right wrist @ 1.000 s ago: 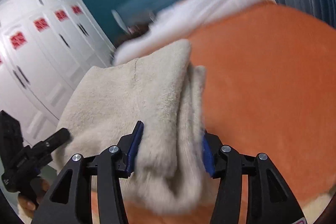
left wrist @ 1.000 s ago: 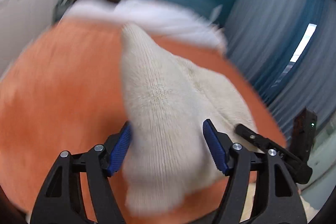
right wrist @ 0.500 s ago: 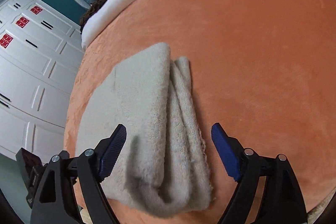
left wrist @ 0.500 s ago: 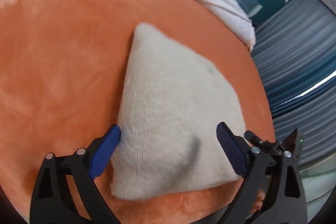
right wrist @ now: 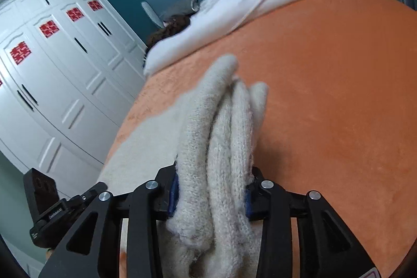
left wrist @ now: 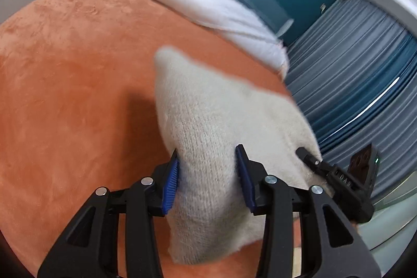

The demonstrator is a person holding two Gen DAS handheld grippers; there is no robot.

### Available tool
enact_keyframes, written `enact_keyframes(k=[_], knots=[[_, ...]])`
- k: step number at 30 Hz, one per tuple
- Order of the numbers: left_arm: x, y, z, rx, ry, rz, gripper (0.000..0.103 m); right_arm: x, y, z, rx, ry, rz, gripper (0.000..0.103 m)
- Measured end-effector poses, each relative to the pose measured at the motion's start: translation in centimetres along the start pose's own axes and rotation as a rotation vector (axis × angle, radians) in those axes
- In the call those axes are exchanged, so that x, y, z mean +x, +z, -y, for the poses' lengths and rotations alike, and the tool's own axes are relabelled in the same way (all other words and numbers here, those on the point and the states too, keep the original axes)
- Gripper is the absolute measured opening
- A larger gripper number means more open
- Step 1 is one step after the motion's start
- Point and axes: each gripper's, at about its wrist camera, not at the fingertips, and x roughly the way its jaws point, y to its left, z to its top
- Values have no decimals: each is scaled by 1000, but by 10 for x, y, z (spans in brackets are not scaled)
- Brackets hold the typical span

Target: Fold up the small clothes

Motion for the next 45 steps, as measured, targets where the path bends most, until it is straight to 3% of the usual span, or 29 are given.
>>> enact_keyframes(k=[2, 3, 5, 8, 11, 14, 17, 21, 23, 25, 28, 35, 45], knots=[[36, -13, -13, -9, 102, -94, 39, 45, -17, 37, 72, -124, -153, 40], [48, -24, -19, -1, 170, -132, 37, 56, -21, 46, 92, -207, -203, 34], [33, -27, -13, 23, 165, -80, 38, 33, -25, 49, 127, -165, -107, 34], [12, -21, 6, 70, 172, -50, 38, -9, -20, 14, 31, -118, -1, 32], [22, -24, 21, 142, 242, -86, 39, -1, -32, -10, -96, -131, -67, 29], [45, -39, 18, 151, 323, -145, 42, 51, -62, 4, -174, -279, -217, 16], [42, -41, 21, 170, 364, -130, 45, 31, -58, -5, -150, -269, -171, 16], [19, -51, 41, 197, 366, -108, 45, -11, -57, -30, -179, -288, -84, 24], [14, -61, 49, 225, 382, -93, 53, -31, -71, -34, -210, -318, -46, 28], [7, -77, 59, 239, 403, -74, 72, -40, -78, -41, -208, -339, -25, 46], [3, -101, 65, 226, 418, -42, 86, -63, -107, -28, -174, -379, 45, 70], [10, -153, 66, 252, 509, -58, 87, -81, -163, -9, -203, -504, 84, 75], [23, -184, 46, 274, 558, -58, 87, -60, -195, 10, -185, -503, 53, 76]])
